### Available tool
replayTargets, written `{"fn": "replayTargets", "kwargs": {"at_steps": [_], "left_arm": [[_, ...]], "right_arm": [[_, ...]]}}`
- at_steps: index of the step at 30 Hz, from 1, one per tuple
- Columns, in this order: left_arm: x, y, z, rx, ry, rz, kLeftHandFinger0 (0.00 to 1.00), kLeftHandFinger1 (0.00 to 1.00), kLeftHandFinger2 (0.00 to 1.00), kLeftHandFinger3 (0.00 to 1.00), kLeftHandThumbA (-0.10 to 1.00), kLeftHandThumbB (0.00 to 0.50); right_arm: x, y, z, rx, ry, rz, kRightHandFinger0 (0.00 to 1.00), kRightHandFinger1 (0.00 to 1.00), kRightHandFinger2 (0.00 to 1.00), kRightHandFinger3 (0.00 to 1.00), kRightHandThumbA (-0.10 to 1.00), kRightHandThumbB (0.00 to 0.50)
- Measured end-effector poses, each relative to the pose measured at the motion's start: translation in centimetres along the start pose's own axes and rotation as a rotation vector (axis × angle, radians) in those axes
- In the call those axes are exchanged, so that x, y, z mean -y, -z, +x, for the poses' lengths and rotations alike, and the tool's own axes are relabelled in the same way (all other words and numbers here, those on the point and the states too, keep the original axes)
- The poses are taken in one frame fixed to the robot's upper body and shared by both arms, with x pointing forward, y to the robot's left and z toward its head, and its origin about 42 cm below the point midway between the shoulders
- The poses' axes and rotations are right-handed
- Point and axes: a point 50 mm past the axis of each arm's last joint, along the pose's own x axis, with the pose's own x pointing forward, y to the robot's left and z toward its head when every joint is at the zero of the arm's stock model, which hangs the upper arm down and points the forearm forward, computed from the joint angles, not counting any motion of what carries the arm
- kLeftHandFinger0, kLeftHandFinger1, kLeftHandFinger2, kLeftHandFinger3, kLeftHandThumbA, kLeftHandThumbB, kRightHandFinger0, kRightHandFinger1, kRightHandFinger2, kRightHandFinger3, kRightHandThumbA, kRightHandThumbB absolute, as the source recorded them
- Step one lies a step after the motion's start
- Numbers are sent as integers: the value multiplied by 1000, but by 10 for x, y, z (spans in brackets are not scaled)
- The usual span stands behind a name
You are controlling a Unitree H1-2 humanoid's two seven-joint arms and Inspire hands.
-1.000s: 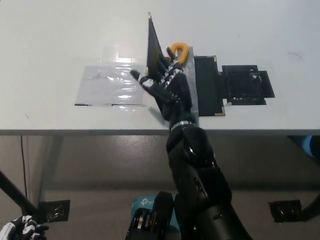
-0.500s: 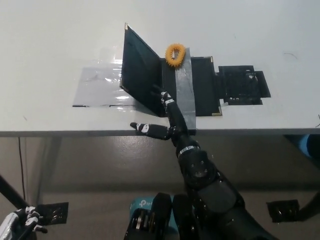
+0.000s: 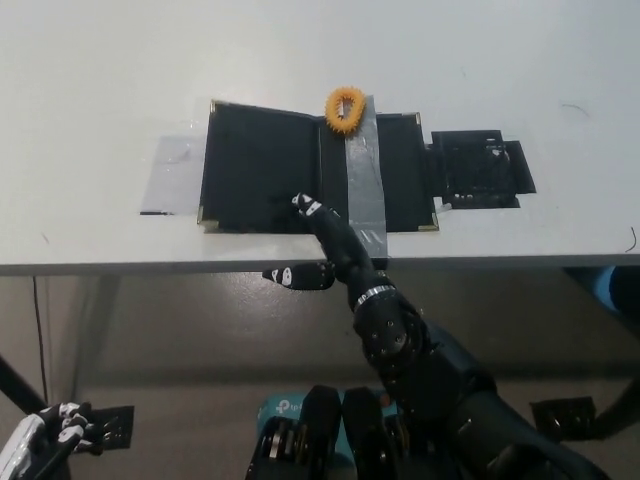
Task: The robot uses its right hand to push the cover of the diary kept in the middle of the desk towards the left to open it
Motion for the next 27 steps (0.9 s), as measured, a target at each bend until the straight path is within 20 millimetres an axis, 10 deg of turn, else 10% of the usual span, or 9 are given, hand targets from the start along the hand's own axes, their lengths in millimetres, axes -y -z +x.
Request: {"fn": "replayTargets", "kwargs": {"at_steps": [5, 6, 7, 8, 10, 11, 27], "left_arm": [[0, -2, 1, 4, 0, 1, 479, 579, 352, 404, 527, 500], [0, -1, 0, 3, 0, 1, 477, 578, 351, 405, 526, 500], [0, -1, 0, 2, 0, 0, 464, 568, 339, 405, 516, 500], [0, 0, -1, 1, 0, 0, 449, 551, 327, 403, 523, 500], [0, 1, -1, 0, -1, -2, 453, 556, 320, 395, 527, 500], [0, 2, -3, -2, -4, -3, 457, 559, 319, 392, 528, 500], [3, 15, -11, -36, -11, -22, 483, 579, 345, 413, 530, 500]], "right_arm": [[1, 1, 0, 6, -15, -53, 6, 124, 198, 464, 1000, 277], [2, 1, 0, 6, -18, -58, 0, 107, 208, 680, 1000, 281], [2, 1, 0, 5, -20, -61, 220, 389, 504, 909, 1000, 285], [4, 1, -1, 4, -21, -64, 517, 704, 768, 926, 1000, 360], [7, 1, -2, 1, -18, -62, 950, 919, 933, 961, 1000, 296], [8, 1, -3, 0, -18, -60, 1000, 994, 985, 975, 1000, 289], [50, -26, -45, -6, 83, 363, 928, 970, 974, 1000, 1000, 195]]}}
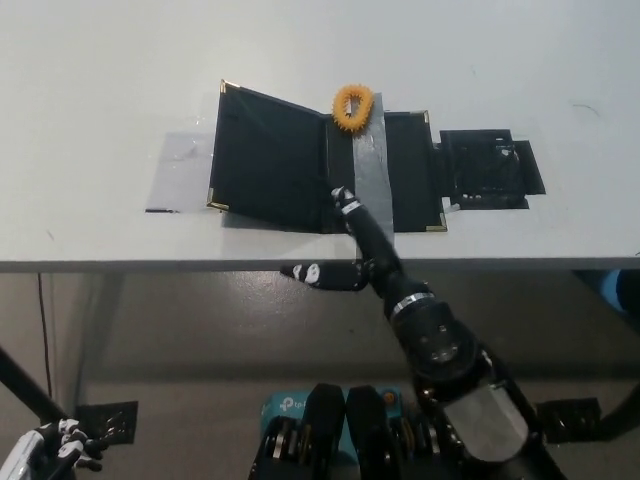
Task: The robot uses its right hand to push the cover of the diary kept in the middle of the desk towards the left to open it
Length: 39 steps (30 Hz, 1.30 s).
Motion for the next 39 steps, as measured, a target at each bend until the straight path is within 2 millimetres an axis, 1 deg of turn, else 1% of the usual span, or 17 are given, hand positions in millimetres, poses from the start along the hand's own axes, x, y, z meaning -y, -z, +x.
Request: {"fn": "replayTargets", "kwargs": {"at_steps": [2, 4, 6, 9, 12, 16, 18, 19, 22, 24, 27, 28, 32, 34, 36, 37, 39], "left_arm": [[1, 1, 0, -2, 1, -3, 480, 577, 340, 411, 530, 500], [2, 1, 0, -4, 1, -5, 462, 561, 333, 407, 536, 500], [2, 2, 0, -6, 1, -6, 462, 559, 330, 406, 538, 500], [2, 3, 0, -11, 0, -7, 456, 553, 322, 390, 513, 500], [2, 5, 0, -16, -1, -9, 458, 556, 326, 385, 517, 500], [1, 9, -1, -32, -4, -13, 464, 558, 330, 386, 512, 500], [1, 10, -1, -37, -5, -14, 466, 557, 331, 389, 512, 500], [0, 11, -1, -39, -5, -15, 451, 545, 320, 379, 493, 500], [0, 12, -1, -43, -6, -16, 474, 550, 301, 362, 475, 500], [0, 13, -1, -45, -7, -17, 464, 542, 297, 362, 465, 500], [0, 14, -1, -48, -8, -18, 468, 551, 306, 364, 475, 500], [0, 14, -1, -48, -9, -19, 470, 552, 308, 365, 475, 500], [-1, 15, -2, -51, -13, -21, 452, 537, 308, 362, 469, 500], [-2, 15, -2, -53, -16, -23, 462, 542, 322, 368, 484, 500], [-4, 16, -3, -55, -21, -26, 439, 532, 316, 382, 484, 500], [-5, 16, -3, -55, -25, -28, 441, 527, 309, 378, 480, 500], [-9, 16, -5, -49, -41, -38, 444, 527, 299, 365, 469, 500]], "right_arm": [[7, -4, -3, 3, 14, 45, 915, 946, 950, 1000, 1000, 189], [14, -5, -5, 2, 27, 75, 972, 992, 981, 1000, 1000, 187], [24, -5, -8, -3, 46, 118, 972, 991, 993, 1000, 1000, 181], [39, -1, -16, -16, 82, 173, 960, 995, 968, 1000, 1000, 214], [52, 3, -23, -26, 113, 217, 979, 997, 953, 1000, 1000, 213], [82, 12, -43, -45, 185, 303, 936, 953, 911, 1000, 1000, 208], [96, 19, -54, -54, 218, 338, 974, 955, 907, 1000, 1000, 207], [100, 21, -58, -57, 229, 354, 955, 923, 876, 1000, 1000, 219], [120, 37, -83, -90, 290, 421, 899, 867, 818, 948, 1000, 215], [130, 47, -98, -108, 328, 460, 791, 810, 784, 950, 1000, 209], [144, 61, -124, -132, 391, 528, 756, 787, 792, 991, 1000, 208], [146, 64, -129, -138, 402, 539, 714, 748, 782, 978, 1000, 228], [163, 90, -172, -185, 509, 656, 700, 724, 774, 981, 1000, 256], [170, 103, -193, -211, 561, 708, 694, 727, 767, 986, 1000, 290], [176, 115, -216, -233, 611, 758, 666, 696, 728, 957, 997, 324], [180, 121, -228, -241, 638, 782, 667, 687, 733, 931, 994, 312], [188, 135, -252, -256, 691, 842, 667, 683, 720, 893, 978, 327]]}}
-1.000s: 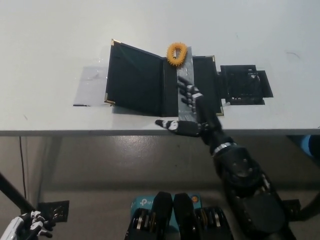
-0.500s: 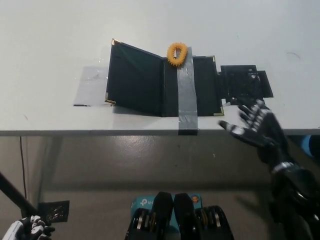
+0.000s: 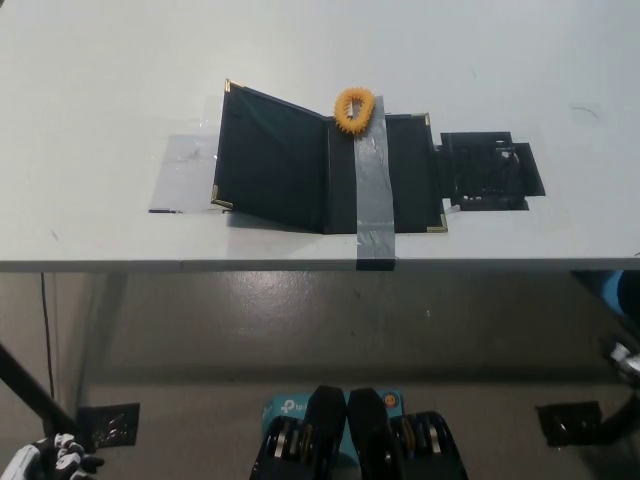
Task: The robot uses its right hand to push the cover of the diary kept in the middle of the desk towards the left to open it
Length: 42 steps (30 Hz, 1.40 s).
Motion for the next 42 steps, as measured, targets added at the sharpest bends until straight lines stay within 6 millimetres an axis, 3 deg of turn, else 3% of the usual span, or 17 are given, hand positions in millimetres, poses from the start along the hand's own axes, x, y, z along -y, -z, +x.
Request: {"fn": "replayTargets", "kwargs": {"at_steps": [3, 6, 8, 14, 18, 23, 26, 28, 29, 34, 35, 36, 37, 39, 40, 42], "left_arm": [[-9, 1, -5, 10, -32, -22, 439, 518, 277, 343, 450, 500], [-13, 3, -9, 11, -45, -36, 428, 515, 290, 366, 458, 500], [-13, 2, -9, 16, -46, -39, 429, 524, 311, 380, 458, 500], [-14, 1, -10, 28, -51, -51, 421, 513, 296, 353, 458, 500], [-16, 0, -11, 33, -60, -62, 435, 525, 300, 368, 493, 500], [-16, -2, -12, 33, -72, -99, 432, 511, 261, 337, 411, 500], [-16, -3, -13, 16, -85, -135, 393, 495, 242, 303, 306, 500], [-17, -4, -14, 1, -110, -165, 389, 535, 273, 307, 260, 500], [-18, -3, -14, -6, -126, -185, 374, 512, 256, 304, 260, 500], [-19, -3, -10, -44, -183, -272, 403, 516, 251, 290, 242, 500], [-19, -4, -9, -49, -185, -278, 394, 517, 235, 288, 225, 500], [-18, -5, -7, -55, -187, -281, 385, 508, 228, 283, 222, 500], [-18, -6, -7, -59, -189, -284, 412, 514, 231, 288, 228, 500], [-18, -10, -5, -61, -191, -287, 398, 505, 222, 301, 221, 500], [-18, -12, -4, -58, -189, -288, 397, 521, 217, 291, 222, 500], [-16, -18, -5, -45, -189, -285, 424, 519, 206, 276, 224, 500]], "right_arm": [[36, 11, -9, -37, 71, 60, 605, 636, 672, 843, 987, 337], [57, 24, -13, -77, 114, 96, 586, 628, 656, 833, 967, 350], [61, 31, -13, -92, 123, 110, 582, 628, 644, 790, 925, 398], [55, 49, -7, -115, 120, 145, 502, 573, 579, 743, 951, 380], [46, 52, -5, -110, 106, 136, 427, 530, 553, 758, 955, 409], [37, 53, -4, -96, 90, 57, 395, 480, 512, 677, 1000, 405], [28, 52, -2, -69, 78, -14, 378, 456, 506, 635, 980, 417], [24, 52, -2, -54, 74, -66, 451, 502, 539, 660, 988, 385], [22, 52, -2, -48, 72, -92, 472, 528, 575, 675, 985, 396], [13, 49, -1, 4, 71, -209, 478, 588, 698, 758, 955, 377], [13, 48, -1, 11, 74, -221, 554, 666, 790, 843, 944, 377], [12, 47, -1, 22, 79, -238, 572, 685, 806, 858, 946, 373], [12, 47, -1, 28, 82, -250, 639, 763, 882, 906, 953, 341], [11, 45, -2, 42, 86, -279, 697, 806, 895, 913, 903, 305], [10, 43, -3, 51, 84, -295, 727, 819, 884, 910, 843, 264], [8, 39, -4, 69, 82, -317, 746, 825, 871, 904, 779, 248]]}}
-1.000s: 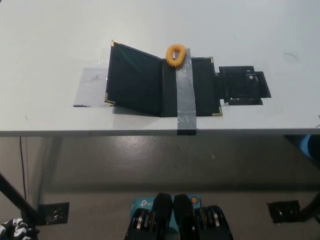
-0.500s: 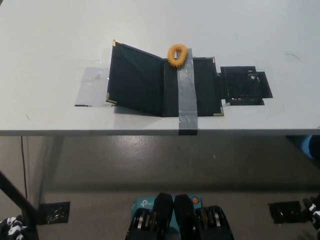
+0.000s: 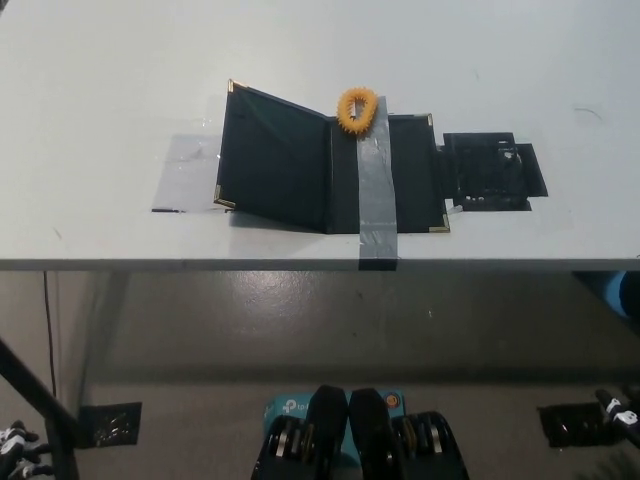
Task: The robot uses its right hand to push the cover of the diary kept in the middle of the desk towards the left to open it
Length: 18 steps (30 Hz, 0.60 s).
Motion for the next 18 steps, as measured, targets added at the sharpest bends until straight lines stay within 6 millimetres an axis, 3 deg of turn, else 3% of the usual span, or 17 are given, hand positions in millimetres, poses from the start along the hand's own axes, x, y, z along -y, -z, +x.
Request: {"fn": "replayTargets", "kwargs": {"at_steps": [4, 8, 12, 18], "left_arm": [[4, -6, -1, 22, 6, -5, 415, 508, 220, 286, 256, 500], [8, 3, -6, 18, -6, -30, 430, 546, 270, 297, 315, 500], [6, 11, -8, 16, -16, -16, 432, 522, 230, 295, 318, 500], [2, 15, -9, 30, -28, -11, 389, 503, 256, 316, 322, 500]], "right_arm": [[-3, -12, 0, 42, -3, -35, 700, 789, 860, 898, 693, 174], [-10, -18, -1, 68, -27, -92, 683, 793, 833, 857, 601, 181], [-17, -15, -2, 71, -47, -135, 680, 787, 817, 808, 582, 183], [-21, -13, -2, 75, -59, -172, 696, 822, 857, 861, 608, 185]]}}
